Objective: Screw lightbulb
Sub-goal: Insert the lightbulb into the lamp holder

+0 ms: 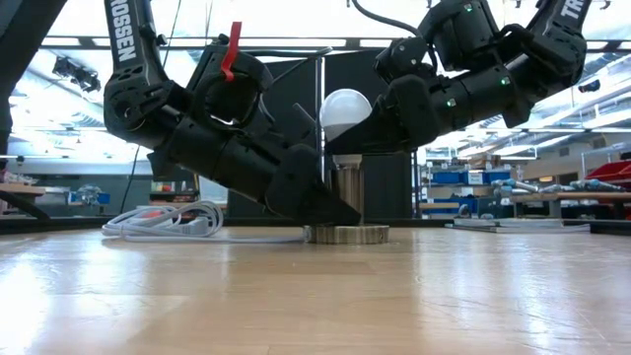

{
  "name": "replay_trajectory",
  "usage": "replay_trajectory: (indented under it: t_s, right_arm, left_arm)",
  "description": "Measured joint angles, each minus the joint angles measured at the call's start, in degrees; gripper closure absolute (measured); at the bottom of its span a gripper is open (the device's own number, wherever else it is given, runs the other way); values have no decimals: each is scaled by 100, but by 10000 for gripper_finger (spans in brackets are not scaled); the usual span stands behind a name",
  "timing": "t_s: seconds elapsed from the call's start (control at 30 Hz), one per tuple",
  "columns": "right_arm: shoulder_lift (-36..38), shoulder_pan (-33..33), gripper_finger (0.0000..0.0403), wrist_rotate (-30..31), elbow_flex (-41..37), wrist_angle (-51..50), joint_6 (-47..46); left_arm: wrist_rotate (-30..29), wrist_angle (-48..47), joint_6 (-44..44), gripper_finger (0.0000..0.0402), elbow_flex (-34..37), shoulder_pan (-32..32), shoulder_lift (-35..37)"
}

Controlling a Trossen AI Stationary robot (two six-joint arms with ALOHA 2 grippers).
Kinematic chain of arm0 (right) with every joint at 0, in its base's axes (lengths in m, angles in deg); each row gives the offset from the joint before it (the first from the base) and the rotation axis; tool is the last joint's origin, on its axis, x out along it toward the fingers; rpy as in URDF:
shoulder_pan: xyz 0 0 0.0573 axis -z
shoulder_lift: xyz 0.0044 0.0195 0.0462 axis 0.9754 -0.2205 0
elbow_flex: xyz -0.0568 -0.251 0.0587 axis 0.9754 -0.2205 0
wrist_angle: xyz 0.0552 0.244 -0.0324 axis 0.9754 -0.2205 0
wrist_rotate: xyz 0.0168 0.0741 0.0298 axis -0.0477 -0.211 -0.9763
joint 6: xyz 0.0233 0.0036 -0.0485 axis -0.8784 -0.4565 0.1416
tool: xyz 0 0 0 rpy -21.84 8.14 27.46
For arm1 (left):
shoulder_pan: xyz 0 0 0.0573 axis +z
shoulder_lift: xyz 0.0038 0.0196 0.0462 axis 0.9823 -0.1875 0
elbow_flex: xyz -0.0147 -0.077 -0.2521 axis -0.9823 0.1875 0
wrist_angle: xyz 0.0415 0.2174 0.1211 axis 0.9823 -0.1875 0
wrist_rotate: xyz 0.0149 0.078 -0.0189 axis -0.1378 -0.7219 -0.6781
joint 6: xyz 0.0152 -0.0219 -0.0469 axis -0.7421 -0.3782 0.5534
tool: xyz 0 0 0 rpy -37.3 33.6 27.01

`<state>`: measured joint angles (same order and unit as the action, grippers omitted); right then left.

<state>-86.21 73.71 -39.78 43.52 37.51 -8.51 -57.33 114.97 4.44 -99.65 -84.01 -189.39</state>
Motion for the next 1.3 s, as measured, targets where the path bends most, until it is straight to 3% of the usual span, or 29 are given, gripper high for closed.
replay_trajectory:
  t_s: [0.67, 1.07, 1.3]
  right_arm:
    - [-476, -16, 189, 23, 2, 361, -405]
    - [-457, -99, 206, 347, 0, 371, -824]
    - [-457, -407, 234, 1032, 0, 393, -1007]
  left_arm:
    - [-9, 3, 8, 208, 4, -2, -1]
    - [-11, 7, 5, 208, 4, -1, -2]
    - [-124, 11, 42, 208, 4, -7, -4]
